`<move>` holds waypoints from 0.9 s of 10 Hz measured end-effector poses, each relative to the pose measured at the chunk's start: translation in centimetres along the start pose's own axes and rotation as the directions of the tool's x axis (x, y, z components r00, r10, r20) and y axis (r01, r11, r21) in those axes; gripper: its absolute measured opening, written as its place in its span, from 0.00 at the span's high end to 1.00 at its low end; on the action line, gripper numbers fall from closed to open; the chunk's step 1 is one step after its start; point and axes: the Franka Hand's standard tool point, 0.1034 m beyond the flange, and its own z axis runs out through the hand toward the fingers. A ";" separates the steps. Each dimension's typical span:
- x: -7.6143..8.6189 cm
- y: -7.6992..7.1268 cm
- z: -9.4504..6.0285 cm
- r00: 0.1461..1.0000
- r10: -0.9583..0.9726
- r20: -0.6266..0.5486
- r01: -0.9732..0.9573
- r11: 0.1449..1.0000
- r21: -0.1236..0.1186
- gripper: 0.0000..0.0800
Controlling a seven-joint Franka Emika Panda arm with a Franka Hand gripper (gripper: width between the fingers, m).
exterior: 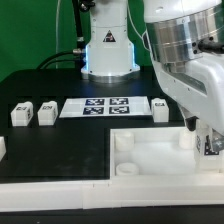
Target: Assemble one leg
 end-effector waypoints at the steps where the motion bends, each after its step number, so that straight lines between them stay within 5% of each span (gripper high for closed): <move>1: -0.6 0.0 0.2 0.964 -0.265 -0.015 0.265 0.964 -0.012 0.22; 4: -0.6 -0.1 0.3 0.827 -0.562 -0.019 0.562 0.827 -0.020 0.19; 5: -0.5 -0.1 0.2 0.729 -0.685 -0.016 0.684 0.729 -0.024 0.19; 6: 0.0 -0.4 -0.2 0.463 -0.886 0.027 0.884 0.460 -0.080 0.19; 7: 0.1 -0.9 -0.3 0.389 -0.921 0.024 0.919 0.385 -0.084 0.19; 8: 0.1 -0.8 -0.1 0.426 -0.904 0.023 0.902 0.423 -0.083 0.19; 9: 0.1 -0.8 -0.1 0.430 -0.903 0.023 0.900 0.427 -0.084 0.30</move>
Offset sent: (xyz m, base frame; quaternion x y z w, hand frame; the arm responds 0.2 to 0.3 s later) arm 0.0000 0.0000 0.0000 0.0000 0.0000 -0.1790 0.9838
